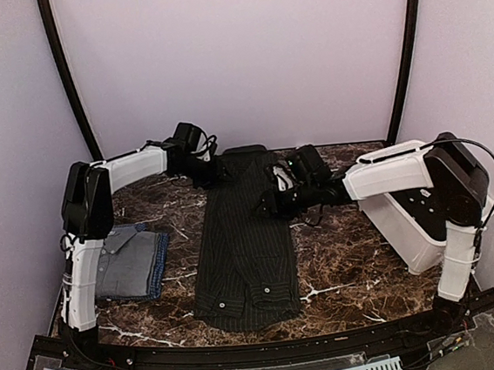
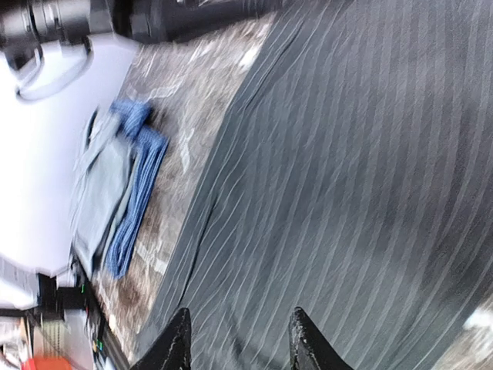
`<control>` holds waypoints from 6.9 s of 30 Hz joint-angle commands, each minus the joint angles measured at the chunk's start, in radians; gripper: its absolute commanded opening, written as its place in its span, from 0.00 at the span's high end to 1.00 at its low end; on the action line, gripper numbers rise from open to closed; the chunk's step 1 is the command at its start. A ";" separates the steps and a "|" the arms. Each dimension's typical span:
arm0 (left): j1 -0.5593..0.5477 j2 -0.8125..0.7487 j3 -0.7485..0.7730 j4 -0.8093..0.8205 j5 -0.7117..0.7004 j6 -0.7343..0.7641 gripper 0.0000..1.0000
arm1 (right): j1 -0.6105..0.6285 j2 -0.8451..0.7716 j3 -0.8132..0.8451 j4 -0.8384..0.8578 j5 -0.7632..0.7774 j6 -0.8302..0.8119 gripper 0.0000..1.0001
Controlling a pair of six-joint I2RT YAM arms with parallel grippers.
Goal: Fold and stack the long sleeve shirts
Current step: Fold the 1/3-folded shirt at the center of the board, then smooth out the rectangle-folded shirt at the center of the board, then pick up the rectangle-folded shirt from the center of the board, then fold the rectangle-folded shirt at the center of the board.
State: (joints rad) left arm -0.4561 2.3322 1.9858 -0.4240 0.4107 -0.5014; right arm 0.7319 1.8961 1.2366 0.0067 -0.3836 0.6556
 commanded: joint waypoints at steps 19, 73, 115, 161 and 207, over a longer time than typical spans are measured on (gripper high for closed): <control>-0.093 -0.828 -1.097 0.267 0.005 -0.146 0.66 | 0.133 -0.183 -0.434 0.128 0.016 0.116 0.60; -0.491 -0.854 -1.337 0.275 -0.040 -0.382 0.86 | 0.306 -0.357 -0.598 -0.062 0.114 0.215 0.64; -0.346 -0.900 -1.441 0.267 0.065 -0.317 0.63 | 0.264 -0.386 -0.802 0.287 0.026 0.403 0.53; -0.209 -0.877 -1.117 0.356 0.106 -0.442 1.00 | 0.074 -0.343 -0.461 0.258 0.081 0.338 1.00; 0.043 -0.221 -0.723 0.595 0.086 -0.467 1.00 | -0.166 0.197 -0.071 0.367 0.112 0.324 1.00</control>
State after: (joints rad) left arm -0.4175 2.1143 1.2655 0.1772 0.4915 -0.9867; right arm 0.5686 2.0838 1.1648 0.3511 -0.2611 0.9848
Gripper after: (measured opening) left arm 0.020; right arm 0.004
